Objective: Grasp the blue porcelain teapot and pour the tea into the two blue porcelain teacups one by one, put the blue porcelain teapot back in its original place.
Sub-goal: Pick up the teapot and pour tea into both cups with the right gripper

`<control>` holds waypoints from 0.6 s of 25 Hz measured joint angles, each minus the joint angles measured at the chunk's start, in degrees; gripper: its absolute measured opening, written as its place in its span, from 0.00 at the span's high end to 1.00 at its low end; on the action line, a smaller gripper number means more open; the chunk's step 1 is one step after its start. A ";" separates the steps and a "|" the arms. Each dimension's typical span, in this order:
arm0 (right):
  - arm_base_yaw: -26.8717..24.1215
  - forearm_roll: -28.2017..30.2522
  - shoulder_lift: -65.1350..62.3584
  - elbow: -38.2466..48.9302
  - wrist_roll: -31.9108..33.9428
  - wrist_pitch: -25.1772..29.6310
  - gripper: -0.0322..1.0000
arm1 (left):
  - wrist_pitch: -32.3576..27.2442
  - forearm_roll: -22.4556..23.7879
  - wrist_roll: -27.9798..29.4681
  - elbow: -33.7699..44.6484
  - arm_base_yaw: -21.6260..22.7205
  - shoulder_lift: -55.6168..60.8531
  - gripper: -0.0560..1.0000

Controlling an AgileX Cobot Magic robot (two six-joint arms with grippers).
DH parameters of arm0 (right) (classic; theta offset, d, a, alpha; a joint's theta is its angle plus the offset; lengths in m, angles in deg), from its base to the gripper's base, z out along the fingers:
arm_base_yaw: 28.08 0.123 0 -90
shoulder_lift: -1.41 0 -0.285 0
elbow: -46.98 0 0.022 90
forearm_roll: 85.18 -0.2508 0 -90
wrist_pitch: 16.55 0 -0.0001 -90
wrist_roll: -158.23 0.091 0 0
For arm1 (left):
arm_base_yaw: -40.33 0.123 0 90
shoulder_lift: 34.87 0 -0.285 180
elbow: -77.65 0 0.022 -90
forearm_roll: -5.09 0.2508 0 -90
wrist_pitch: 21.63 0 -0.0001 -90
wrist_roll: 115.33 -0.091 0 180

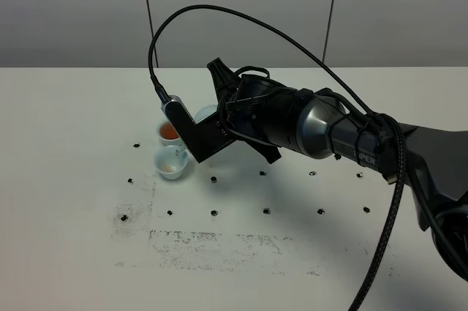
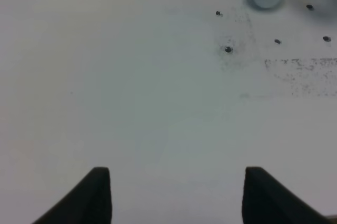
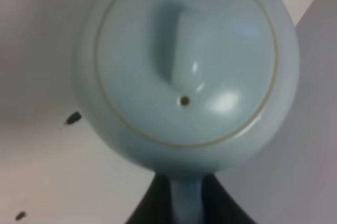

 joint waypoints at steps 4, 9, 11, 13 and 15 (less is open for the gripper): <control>0.38 1.81 0.00 0.00 0.07 0.00 0.93 | 0.00 0.00 0.00 0.00 0.00 0.00 0.46; 0.47 3.33 0.00 0.00 0.07 -0.05 0.93 | 0.00 0.00 0.00 0.00 0.00 0.00 0.46; 0.47 4.23 0.00 0.00 0.07 -0.05 0.93 | 0.00 0.00 0.00 0.00 0.00 0.00 0.46; 0.47 4.94 0.00 0.00 0.13 -0.10 0.93 | 0.00 0.00 0.06 0.00 0.00 0.00 0.46; 0.54 5.62 0.00 0.00 0.18 -0.16 0.93 | 0.00 0.00 0.06 0.00 0.00 0.00 0.46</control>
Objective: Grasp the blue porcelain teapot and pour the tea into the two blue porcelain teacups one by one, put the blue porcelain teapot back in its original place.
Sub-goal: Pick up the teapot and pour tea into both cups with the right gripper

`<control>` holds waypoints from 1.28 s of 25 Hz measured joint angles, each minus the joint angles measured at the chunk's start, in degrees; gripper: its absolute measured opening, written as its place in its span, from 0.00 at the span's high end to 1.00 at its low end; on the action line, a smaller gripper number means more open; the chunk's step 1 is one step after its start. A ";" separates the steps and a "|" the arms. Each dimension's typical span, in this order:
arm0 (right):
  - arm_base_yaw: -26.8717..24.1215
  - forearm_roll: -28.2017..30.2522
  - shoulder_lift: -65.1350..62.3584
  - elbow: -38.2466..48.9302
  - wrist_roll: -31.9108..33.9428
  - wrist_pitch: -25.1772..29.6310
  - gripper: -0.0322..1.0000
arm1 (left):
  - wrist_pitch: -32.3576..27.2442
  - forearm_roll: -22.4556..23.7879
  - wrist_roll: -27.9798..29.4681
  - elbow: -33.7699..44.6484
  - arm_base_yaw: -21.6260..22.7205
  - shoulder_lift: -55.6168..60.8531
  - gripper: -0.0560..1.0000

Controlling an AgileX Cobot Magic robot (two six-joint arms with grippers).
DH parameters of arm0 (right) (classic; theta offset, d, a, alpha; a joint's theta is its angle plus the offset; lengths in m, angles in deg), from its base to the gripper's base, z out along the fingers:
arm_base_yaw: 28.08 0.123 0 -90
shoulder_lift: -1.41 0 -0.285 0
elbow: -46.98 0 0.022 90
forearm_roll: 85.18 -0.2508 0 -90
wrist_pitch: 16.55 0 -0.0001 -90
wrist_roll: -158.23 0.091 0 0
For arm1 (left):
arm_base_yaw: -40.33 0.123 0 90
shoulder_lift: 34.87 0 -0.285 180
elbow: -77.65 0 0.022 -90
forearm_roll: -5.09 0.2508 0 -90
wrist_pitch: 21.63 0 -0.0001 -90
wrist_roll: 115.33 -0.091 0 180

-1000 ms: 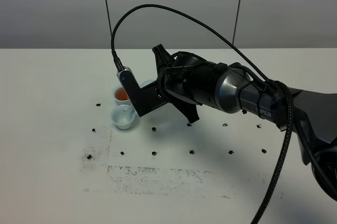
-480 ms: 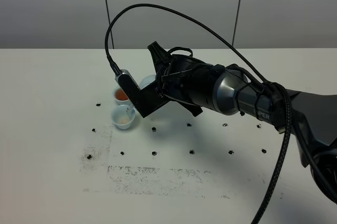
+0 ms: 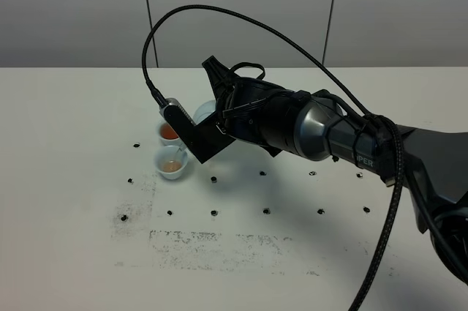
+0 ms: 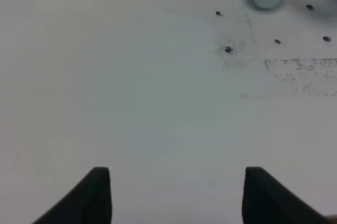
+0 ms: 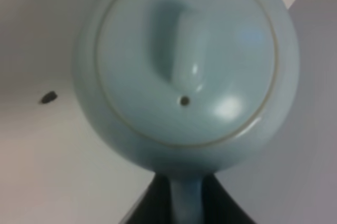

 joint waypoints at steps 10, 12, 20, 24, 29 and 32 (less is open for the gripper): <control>0.13 2.37 0.00 0.00 0.05 0.00 0.93 | 0.00 0.00 0.00 0.00 0.00 0.00 0.46; 0.28 3.41 0.00 0.00 0.11 0.00 0.93 | 0.00 0.00 0.00 0.00 0.00 0.00 0.46; 0.47 5.32 0.00 0.00 0.23 0.00 0.93 | 0.00 0.00 0.00 0.00 0.00 0.00 0.46; 0.64 5.56 0.00 0.00 0.36 0.07 0.93 | 0.00 0.00 0.00 0.00 0.00 0.00 0.46; 1.14 5.91 0.00 0.00 0.80 0.07 0.93 | 0.00 0.00 0.00 0.00 0.00 0.00 0.46; 1.15 6.67 0.19 0.00 0.85 0.27 0.93 | 0.00 0.00 0.00 0.00 0.00 0.00 0.46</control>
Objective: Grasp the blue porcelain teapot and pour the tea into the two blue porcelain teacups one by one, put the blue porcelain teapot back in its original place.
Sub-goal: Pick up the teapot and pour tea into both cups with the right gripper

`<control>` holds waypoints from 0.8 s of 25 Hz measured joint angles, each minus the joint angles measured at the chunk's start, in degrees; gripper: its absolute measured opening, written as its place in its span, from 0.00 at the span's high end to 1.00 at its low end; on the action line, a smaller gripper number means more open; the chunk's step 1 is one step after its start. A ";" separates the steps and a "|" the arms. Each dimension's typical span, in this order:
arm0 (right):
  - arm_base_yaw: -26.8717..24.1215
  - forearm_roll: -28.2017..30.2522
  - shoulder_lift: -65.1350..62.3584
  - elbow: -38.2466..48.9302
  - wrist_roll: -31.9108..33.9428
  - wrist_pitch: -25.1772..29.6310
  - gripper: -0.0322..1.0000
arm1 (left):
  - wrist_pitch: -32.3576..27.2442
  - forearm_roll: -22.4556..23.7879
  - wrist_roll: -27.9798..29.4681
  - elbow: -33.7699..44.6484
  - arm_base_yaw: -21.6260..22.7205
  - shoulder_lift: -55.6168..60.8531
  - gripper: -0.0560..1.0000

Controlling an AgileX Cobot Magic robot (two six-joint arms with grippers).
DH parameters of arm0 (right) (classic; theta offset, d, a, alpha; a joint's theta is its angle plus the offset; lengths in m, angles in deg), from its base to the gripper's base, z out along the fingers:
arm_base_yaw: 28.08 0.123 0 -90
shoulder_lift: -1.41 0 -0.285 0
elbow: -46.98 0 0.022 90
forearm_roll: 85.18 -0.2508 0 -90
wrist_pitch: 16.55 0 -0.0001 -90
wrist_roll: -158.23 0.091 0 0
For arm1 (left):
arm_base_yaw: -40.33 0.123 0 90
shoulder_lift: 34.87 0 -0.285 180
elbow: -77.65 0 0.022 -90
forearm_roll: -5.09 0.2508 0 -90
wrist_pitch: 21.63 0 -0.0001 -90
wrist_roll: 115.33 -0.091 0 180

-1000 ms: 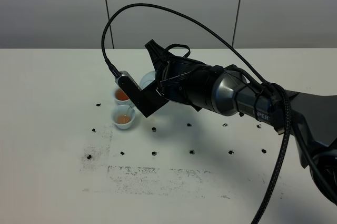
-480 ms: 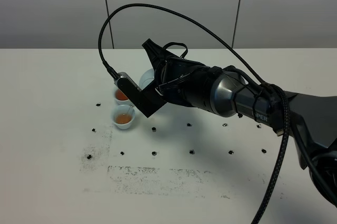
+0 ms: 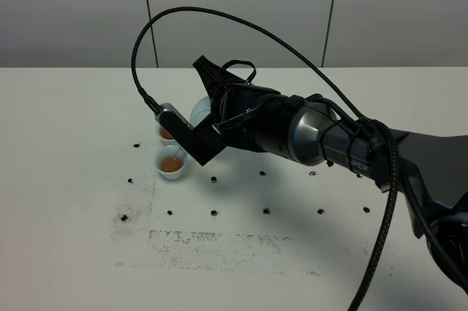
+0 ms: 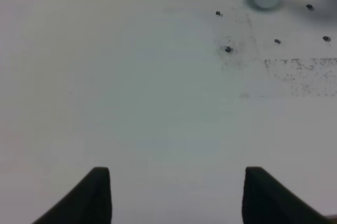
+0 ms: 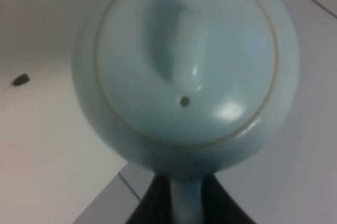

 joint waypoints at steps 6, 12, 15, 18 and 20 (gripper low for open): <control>0.00 1.88 0.12 0.00 1.15 0.27 0.93 | 0.00 0.00 0.00 0.00 0.00 0.00 0.46; 0.11 2.41 0.12 0.00 1.39 0.27 0.93 | 0.00 0.00 -0.06 0.00 0.00 0.00 0.46; 0.30 2.88 0.12 0.00 1.45 0.27 0.93 | 0.00 0.00 -0.06 0.00 0.00 0.00 0.46; 0.36 2.95 0.12 0.00 1.45 0.27 0.93 | 0.00 0.00 -0.06 0.00 0.00 0.00 0.46; 0.41 3.07 0.12 0.00 1.45 0.27 0.93 | 0.00 0.00 -0.06 0.00 0.00 0.00 0.46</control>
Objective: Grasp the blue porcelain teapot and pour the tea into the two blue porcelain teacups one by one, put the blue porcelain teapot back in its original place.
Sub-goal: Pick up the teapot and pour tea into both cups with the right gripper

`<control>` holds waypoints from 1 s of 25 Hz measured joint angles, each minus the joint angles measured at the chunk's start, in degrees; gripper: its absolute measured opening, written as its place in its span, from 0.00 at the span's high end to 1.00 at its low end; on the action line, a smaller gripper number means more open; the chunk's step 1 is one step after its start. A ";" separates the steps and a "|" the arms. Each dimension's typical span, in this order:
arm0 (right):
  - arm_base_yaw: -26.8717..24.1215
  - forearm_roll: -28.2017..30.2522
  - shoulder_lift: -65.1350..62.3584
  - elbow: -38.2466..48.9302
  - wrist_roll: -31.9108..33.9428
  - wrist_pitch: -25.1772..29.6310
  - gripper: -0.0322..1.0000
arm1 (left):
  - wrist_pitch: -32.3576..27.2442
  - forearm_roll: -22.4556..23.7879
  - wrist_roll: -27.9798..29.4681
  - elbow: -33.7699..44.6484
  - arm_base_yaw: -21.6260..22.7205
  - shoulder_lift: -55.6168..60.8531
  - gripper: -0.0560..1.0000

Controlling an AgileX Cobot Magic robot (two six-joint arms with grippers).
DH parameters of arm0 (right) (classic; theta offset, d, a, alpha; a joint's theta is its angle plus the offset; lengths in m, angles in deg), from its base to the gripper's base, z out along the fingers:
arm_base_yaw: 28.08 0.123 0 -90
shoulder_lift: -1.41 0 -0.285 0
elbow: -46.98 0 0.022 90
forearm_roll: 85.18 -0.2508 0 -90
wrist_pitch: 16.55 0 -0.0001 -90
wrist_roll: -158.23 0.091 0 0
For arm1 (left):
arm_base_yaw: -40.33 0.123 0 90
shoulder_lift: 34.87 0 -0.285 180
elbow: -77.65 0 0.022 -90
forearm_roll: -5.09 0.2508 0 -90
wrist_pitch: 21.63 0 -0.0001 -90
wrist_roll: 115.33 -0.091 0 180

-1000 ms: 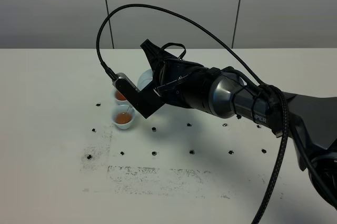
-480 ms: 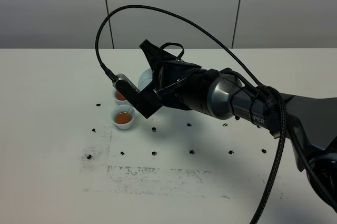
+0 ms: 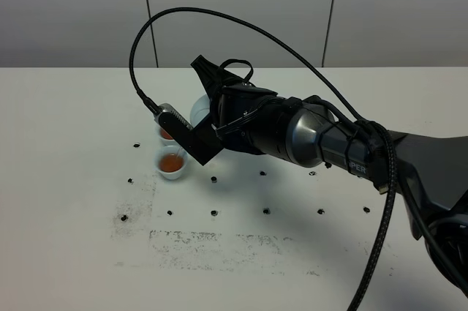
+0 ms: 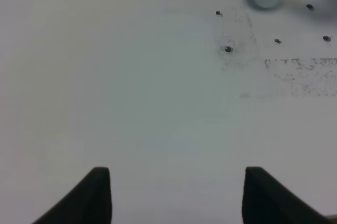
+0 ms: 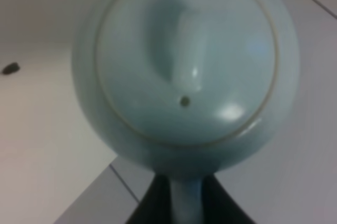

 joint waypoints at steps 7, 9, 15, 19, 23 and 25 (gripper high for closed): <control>0.06 0.37 0.00 0.00 0.04 0.15 0.93 | 0.00 0.00 0.00 0.00 0.00 0.00 0.46; 0.06 0.44 0.00 0.00 0.04 0.15 0.93 | 0.00 0.00 0.00 0.00 0.00 0.00 0.46; 0.06 0.48 0.00 0.00 0.04 0.22 0.93 | 0.00 0.00 0.00 0.00 0.00 0.00 0.46; 0.06 0.42 0.00 0.00 0.04 0.36 0.93 | 0.00 0.00 0.00 0.00 0.00 0.00 0.46; 0.06 -1.22 0.00 0.00 0.04 0.36 0.93 | 0.00 0.00 0.00 0.00 0.00 0.00 0.46; 0.01 -2.81 0.00 0.00 0.04 0.36 0.93 | 0.00 0.00 0.00 0.00 0.00 0.00 0.46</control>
